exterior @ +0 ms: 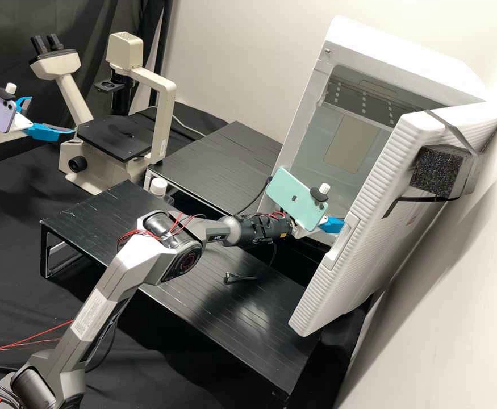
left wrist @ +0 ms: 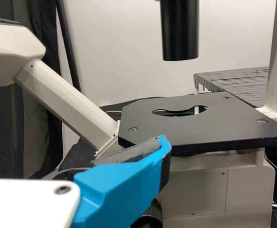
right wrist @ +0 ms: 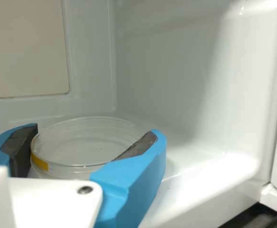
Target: Return the petri dish to the incubator.
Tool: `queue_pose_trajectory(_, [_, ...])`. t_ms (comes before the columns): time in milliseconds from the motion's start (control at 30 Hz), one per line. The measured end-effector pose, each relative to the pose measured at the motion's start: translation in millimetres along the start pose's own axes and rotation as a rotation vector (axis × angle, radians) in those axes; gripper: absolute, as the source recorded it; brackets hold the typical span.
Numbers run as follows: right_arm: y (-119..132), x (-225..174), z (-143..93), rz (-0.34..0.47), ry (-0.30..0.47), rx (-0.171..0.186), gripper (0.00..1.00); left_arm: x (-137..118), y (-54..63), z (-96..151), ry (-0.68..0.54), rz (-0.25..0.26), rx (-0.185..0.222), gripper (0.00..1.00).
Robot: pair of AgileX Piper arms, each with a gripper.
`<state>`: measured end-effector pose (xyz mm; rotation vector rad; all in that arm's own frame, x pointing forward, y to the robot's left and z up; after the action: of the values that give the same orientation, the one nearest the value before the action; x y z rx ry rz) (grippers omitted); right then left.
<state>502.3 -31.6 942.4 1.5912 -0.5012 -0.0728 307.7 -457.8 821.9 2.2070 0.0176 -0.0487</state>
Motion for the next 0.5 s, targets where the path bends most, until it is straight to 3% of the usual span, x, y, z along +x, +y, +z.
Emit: queue_pose_trajectory(500, [-0.9, 0.1, -1.0, -0.006, 0.016, 0.019, 1.0, 0.0, 0.0, 0.0, 0.0, 0.0, 0.0, 1.0])
